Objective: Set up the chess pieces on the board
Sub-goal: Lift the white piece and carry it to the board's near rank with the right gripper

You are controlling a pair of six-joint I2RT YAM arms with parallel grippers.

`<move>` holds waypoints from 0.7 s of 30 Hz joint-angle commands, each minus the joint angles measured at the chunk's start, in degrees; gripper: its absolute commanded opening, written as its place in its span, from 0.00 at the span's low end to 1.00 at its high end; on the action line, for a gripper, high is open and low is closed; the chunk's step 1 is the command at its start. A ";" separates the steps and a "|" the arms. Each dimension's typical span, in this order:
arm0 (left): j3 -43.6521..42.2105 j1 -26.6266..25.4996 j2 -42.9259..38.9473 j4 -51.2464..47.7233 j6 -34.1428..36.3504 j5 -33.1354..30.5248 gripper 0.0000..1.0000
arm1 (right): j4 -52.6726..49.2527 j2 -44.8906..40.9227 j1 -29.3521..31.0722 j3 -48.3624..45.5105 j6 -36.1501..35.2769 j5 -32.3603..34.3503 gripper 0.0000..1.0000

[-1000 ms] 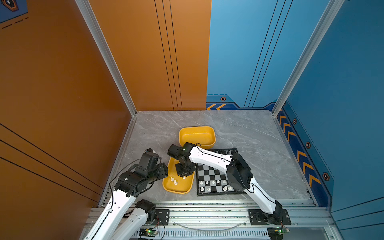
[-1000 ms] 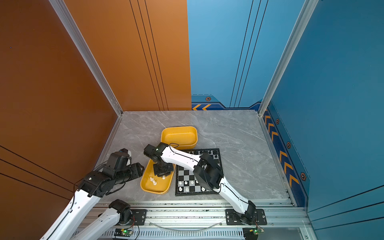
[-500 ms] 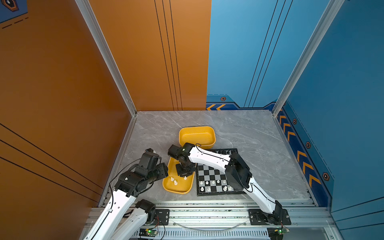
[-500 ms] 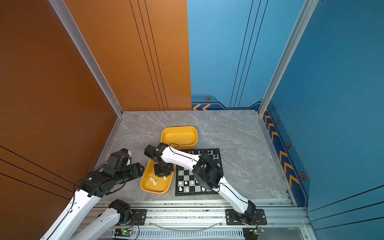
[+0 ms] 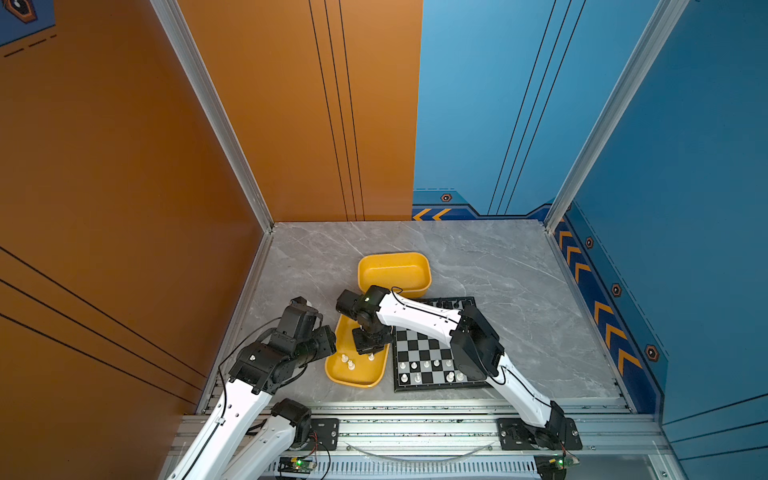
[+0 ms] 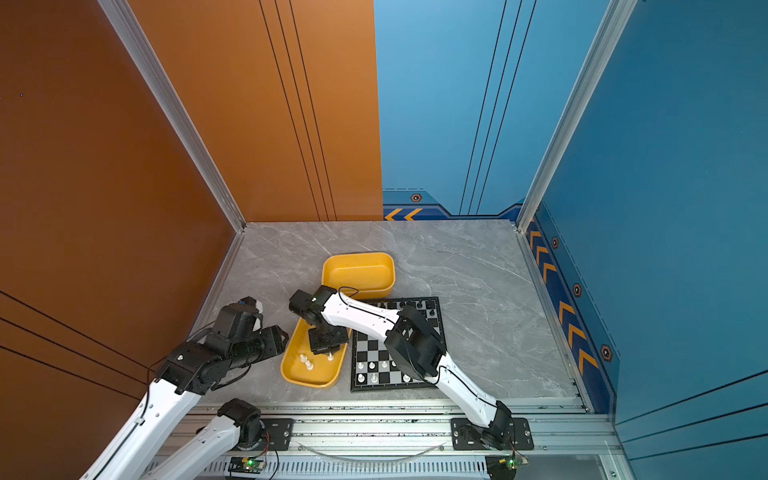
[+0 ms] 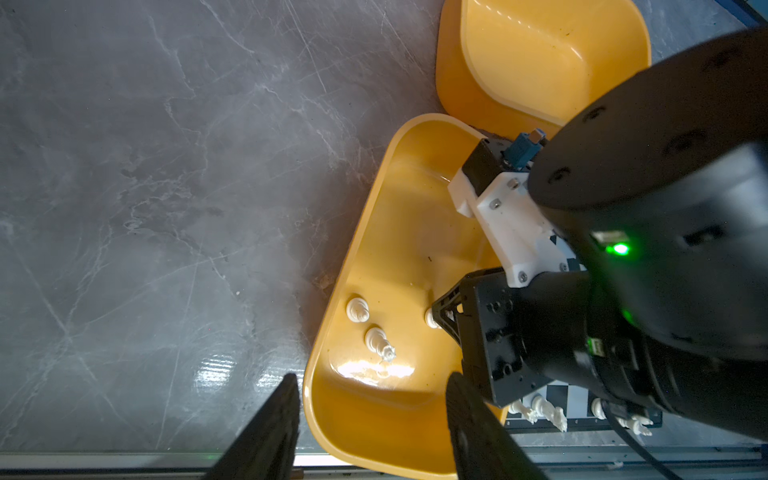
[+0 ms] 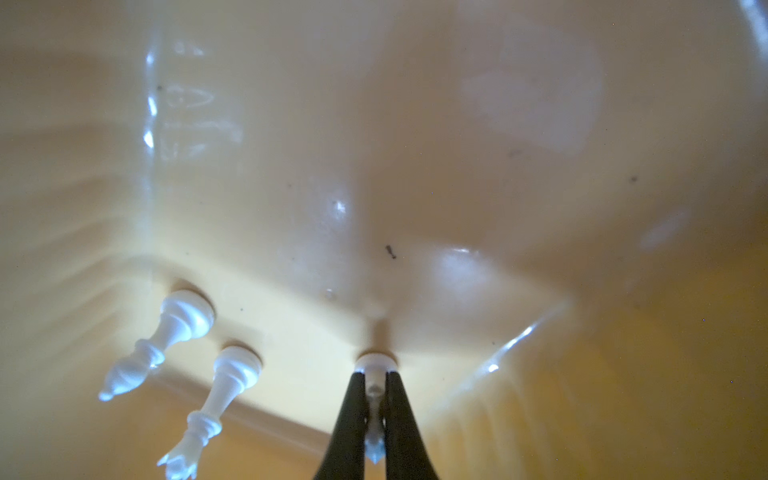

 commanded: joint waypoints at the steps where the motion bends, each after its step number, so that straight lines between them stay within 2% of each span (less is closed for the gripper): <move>1: 1.35 0.24 -0.48 -0.55 0.34 -1.30 0.58 | -2.56 -2.52 -0.37 1.55 -0.44 2.09 0.04; 21: 2.09 3.67 1.12 1.07 -0.17 -1.46 0.58 | -8.15 -7.05 -5.81 7.39 -4.64 3.76 0.02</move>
